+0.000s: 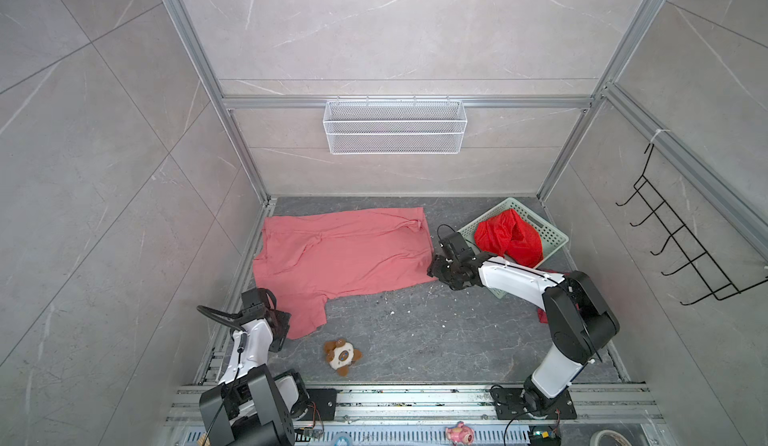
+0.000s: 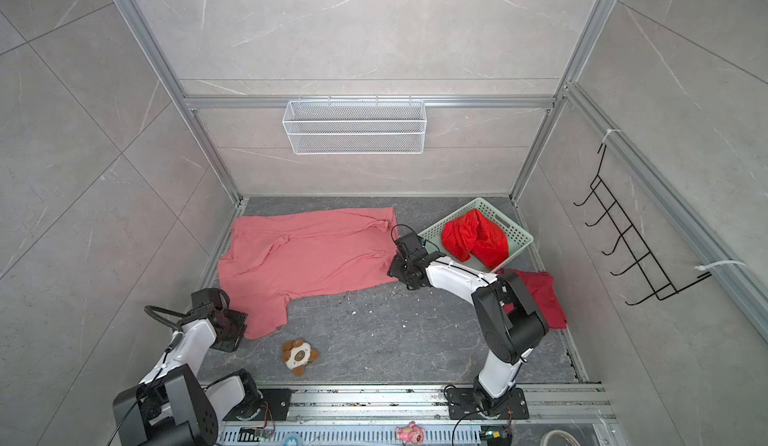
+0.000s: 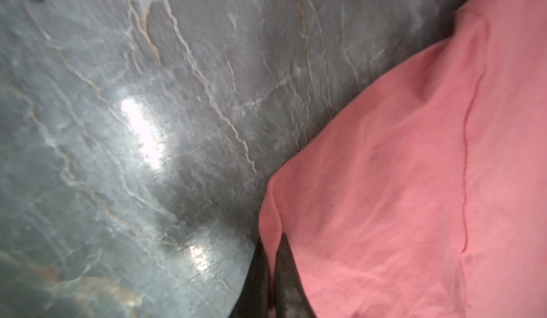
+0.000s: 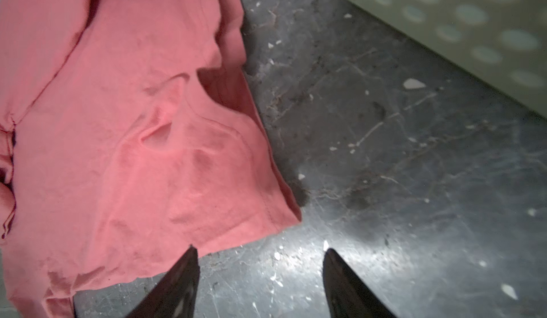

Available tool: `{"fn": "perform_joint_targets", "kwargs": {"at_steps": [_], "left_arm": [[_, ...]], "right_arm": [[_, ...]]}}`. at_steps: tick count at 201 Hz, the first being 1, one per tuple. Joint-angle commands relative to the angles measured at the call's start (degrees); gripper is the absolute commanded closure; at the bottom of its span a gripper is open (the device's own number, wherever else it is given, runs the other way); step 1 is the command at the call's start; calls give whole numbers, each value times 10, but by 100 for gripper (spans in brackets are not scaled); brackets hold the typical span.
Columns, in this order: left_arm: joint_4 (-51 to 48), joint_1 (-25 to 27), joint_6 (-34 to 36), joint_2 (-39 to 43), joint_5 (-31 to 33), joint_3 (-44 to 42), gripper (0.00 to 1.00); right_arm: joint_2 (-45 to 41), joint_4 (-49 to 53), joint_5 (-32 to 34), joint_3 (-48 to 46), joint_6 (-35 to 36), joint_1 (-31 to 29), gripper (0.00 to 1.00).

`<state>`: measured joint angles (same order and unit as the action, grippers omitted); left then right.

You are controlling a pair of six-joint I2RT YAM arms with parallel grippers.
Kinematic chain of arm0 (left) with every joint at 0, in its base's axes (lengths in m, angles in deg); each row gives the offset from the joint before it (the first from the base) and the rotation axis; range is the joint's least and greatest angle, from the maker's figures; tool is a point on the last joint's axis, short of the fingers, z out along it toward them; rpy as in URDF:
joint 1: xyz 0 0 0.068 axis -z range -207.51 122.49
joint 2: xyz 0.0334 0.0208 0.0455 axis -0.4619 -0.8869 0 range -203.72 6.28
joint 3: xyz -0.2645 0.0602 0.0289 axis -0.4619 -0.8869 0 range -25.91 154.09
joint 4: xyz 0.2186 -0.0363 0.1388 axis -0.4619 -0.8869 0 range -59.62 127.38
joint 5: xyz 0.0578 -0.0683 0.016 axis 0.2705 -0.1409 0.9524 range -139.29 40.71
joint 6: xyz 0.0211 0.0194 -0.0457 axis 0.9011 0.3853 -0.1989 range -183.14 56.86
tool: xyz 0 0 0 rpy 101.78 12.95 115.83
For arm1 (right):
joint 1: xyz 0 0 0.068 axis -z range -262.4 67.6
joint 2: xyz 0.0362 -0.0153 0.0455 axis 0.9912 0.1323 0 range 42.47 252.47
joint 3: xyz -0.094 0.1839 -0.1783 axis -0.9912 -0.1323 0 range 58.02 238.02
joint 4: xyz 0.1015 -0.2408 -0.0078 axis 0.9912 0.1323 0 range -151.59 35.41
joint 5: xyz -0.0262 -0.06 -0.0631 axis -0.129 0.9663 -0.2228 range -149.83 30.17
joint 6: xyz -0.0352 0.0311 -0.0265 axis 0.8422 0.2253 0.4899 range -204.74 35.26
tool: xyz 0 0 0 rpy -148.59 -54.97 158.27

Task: Fold and stack the t-shirts

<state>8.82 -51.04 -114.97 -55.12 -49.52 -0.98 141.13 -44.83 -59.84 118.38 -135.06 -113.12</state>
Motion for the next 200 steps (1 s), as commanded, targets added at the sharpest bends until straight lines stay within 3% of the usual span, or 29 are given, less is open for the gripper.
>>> {"fn": "perform_joint_targets", "kwargs": {"at_steps": [1, 60, 78, 87, 108, 120, 200], "left_arm": [[-16, -2, 2, 20, -14, -10, 100], [-17, -2, 1, 63, -28, -2, 100], [-18, -2, 2, 71, -28, -2, 100], [-21, -2, 1, 78, -26, -1, 100], [-36, -2, 4, 101, -14, 10, 100], [-51, -2, 6, 119, -5, 21, 100], [-199, -2, 37, 227, 64, 145, 100]], "right_arm": [[-1, 27, 21, -16, -17, 1, 33], [67, -68, 34, -15, -24, -26, 35], [85, -77, 38, -4, -20, -31, 41], [88, -81, 39, -2, -21, -32, 50], [82, -74, 53, 0, -22, -32, 85], [68, -67, 58, 0, -15, -32, 100], [-76, 128, 50, 9, 25, -39, 100]]}}
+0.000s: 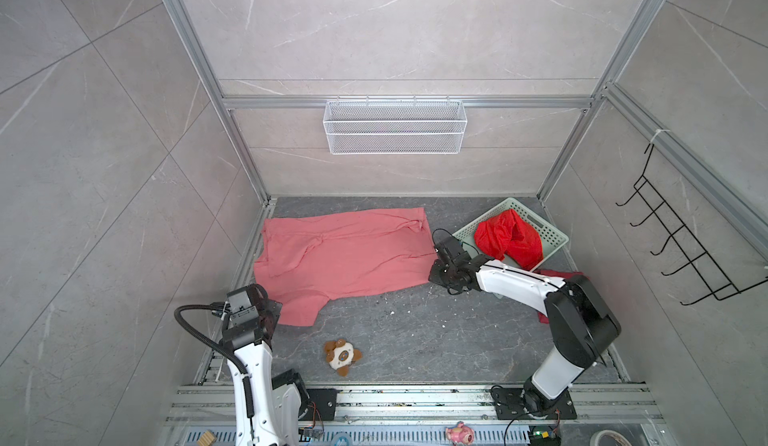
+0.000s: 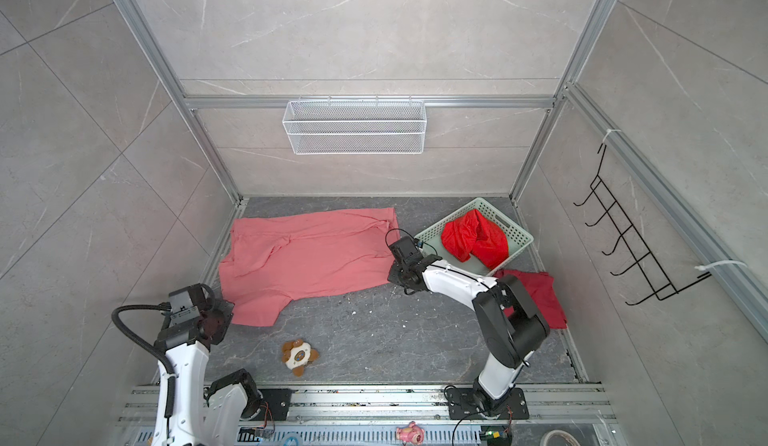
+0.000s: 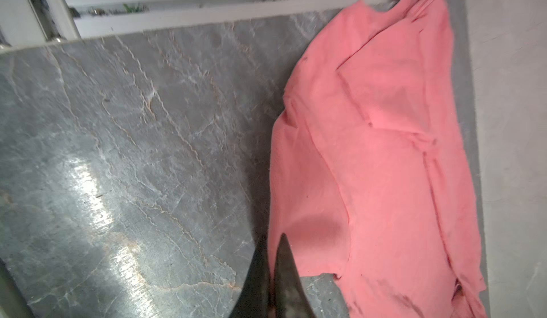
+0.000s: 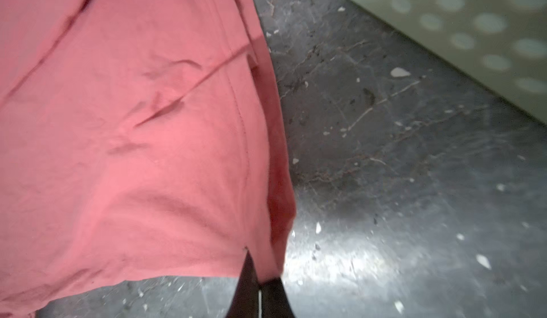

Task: Fold and stack the t-shirts

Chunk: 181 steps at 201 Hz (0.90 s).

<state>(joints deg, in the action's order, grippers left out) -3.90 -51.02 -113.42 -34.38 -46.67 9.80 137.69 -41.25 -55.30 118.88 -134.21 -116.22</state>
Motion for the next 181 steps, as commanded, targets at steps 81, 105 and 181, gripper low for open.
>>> {"fn": "perform_joint_targets", "kwargs": {"at_steps": [81, 105, 181], "left_arm": [[-104, 0, 23, 44, 42, 93, 100], [-29, -1, 26, 14, 14, 99, 100], [176, -1, 53, -254, -84, 188, 100]], "right_arm": [[-95, 127, 20, -8, 24, -47, 100], [-68, 96, 43, 42, 44, -48, 100], [129, 86, 64, 268, 103, 9, 100]]}}
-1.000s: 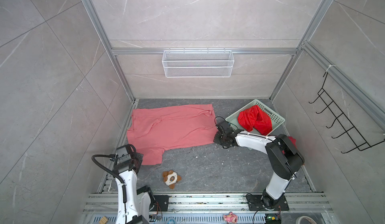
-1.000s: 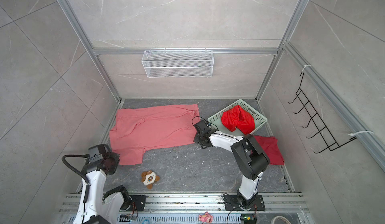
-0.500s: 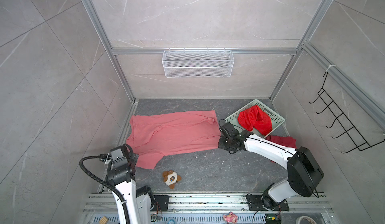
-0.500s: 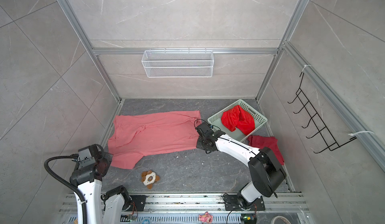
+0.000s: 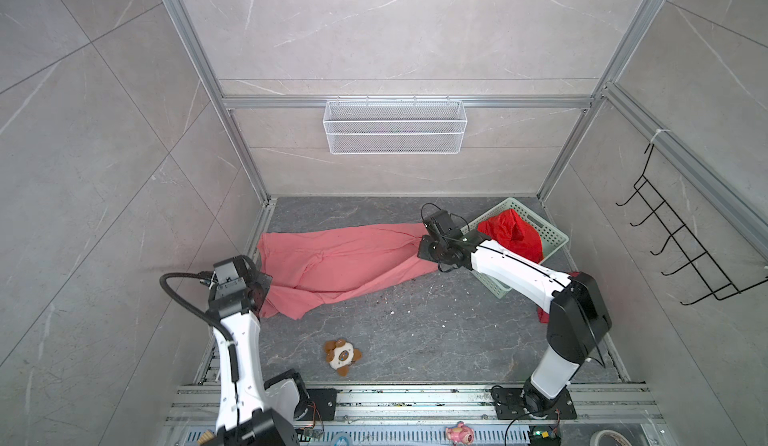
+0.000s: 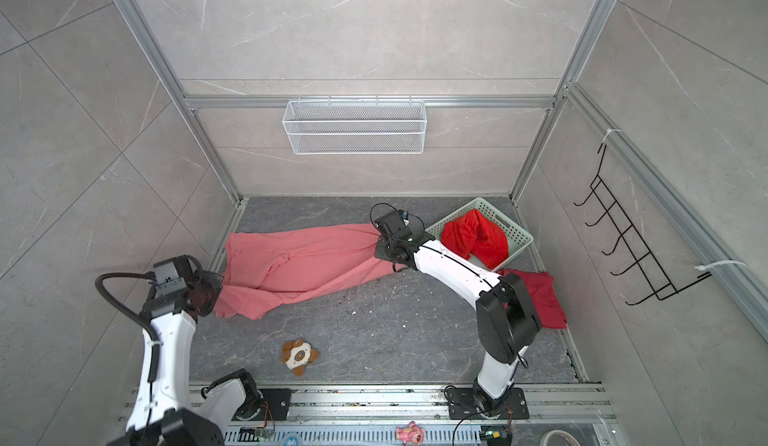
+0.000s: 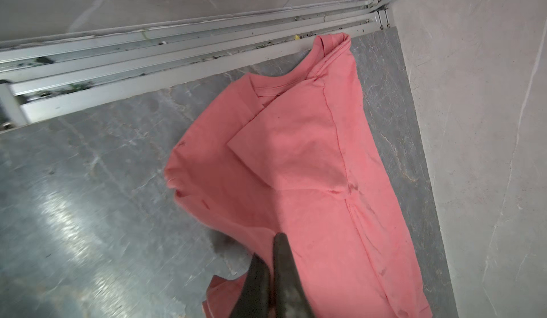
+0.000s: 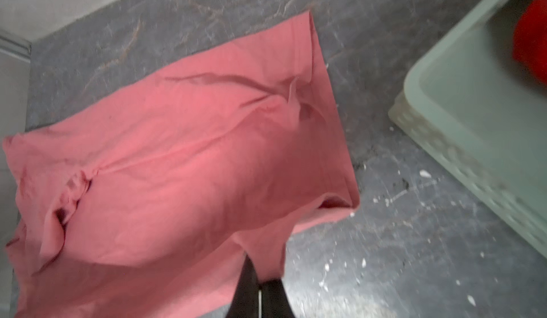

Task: Fold and stack the t-shirts

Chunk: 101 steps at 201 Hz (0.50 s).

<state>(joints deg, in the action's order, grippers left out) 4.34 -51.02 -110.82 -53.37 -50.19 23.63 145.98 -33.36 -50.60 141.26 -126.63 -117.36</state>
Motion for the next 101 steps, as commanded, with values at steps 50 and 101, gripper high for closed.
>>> {"fn": "perform_joint_targets", "kwargs": {"at_steps": [50, 101], "left_arm": [[153, 0, 19, -212, -87, 123, 100], [165, 5, 48, -325, -151, 209, 100]], "right_arm": [[149, 23, 23, 151, 48, 43, 100], [227, 59, 32, 234, 42, 52, 100]]}}
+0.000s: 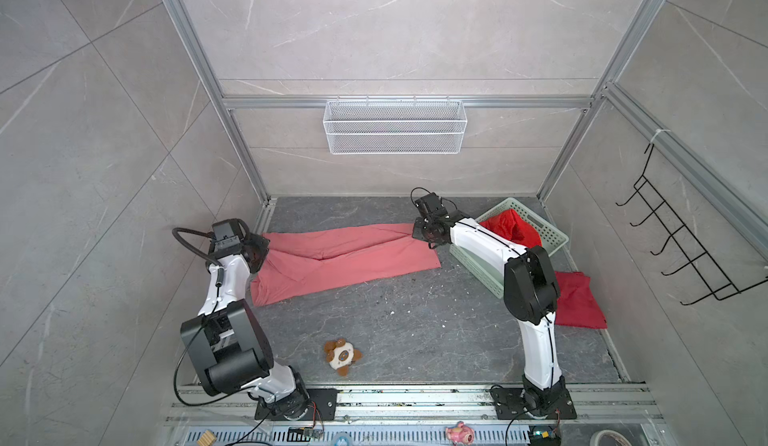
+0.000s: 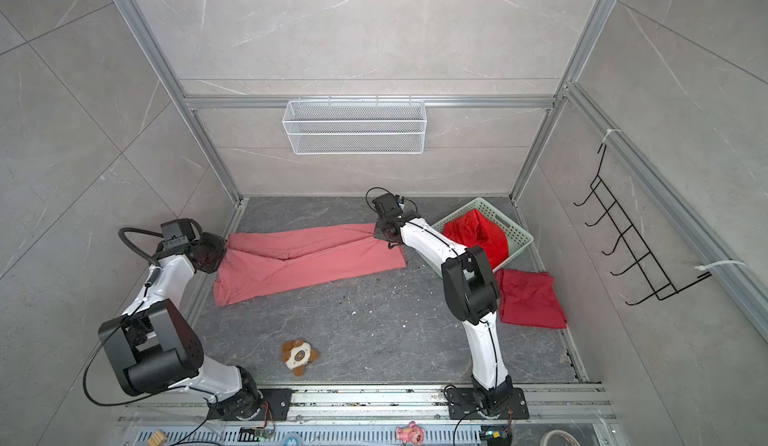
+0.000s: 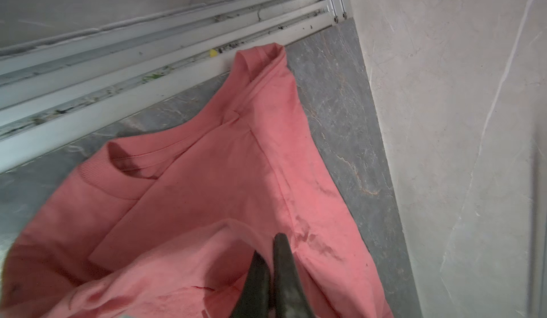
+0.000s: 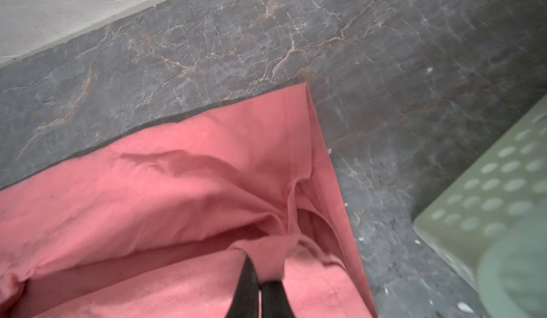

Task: Fold and stack the t-shirts

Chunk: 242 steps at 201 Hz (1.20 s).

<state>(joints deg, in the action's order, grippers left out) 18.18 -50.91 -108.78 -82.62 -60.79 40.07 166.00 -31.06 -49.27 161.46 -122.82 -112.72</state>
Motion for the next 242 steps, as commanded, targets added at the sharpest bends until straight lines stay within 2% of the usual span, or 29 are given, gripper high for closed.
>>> {"fn": "perform_joint_targets", "kwargs": {"at_steps": [1, 11, 25, 44, 75, 100, 134, 188, 223, 242], "left_arm": [[27, 5, 28, -34, -46, 47, 100], [20, 9, 34, -55, -51, 62, 100], [5, 17, 44, -77, -50, 83, 90], [-1, 20, 44, -91, -35, 97, 71], [-29, 19, 53, -86, 10, 131, 54], [-39, 20, 62, -63, 34, 144, 52], [-40, 31, 53, -28, 31, 103, 51], [-3, 82, 37, -7, 9, 4, 51], [32, 101, 23, -20, -2, -51, 50], [49, 104, 15, -37, -12, -70, 50]], "right_arm": [[28, 37, 19, 33, 3, 6, 100], [37, 44, 23, 40, 0, 8, 100], [52, 55, 20, 54, -3, 11, 100], [68, 65, 16, 83, 9, 13, 69], [37, 37, 38, 92, 32, 13, 49], [2, 25, 46, 91, 49, 12, 49], [-20, -26, 0, 73, 67, -2, 53], [89, -10, -27, 175, 57, -24, 62], [142, 15, -8, 195, 48, -22, 65], [150, 22, -4, 175, 41, -21, 68]]}}
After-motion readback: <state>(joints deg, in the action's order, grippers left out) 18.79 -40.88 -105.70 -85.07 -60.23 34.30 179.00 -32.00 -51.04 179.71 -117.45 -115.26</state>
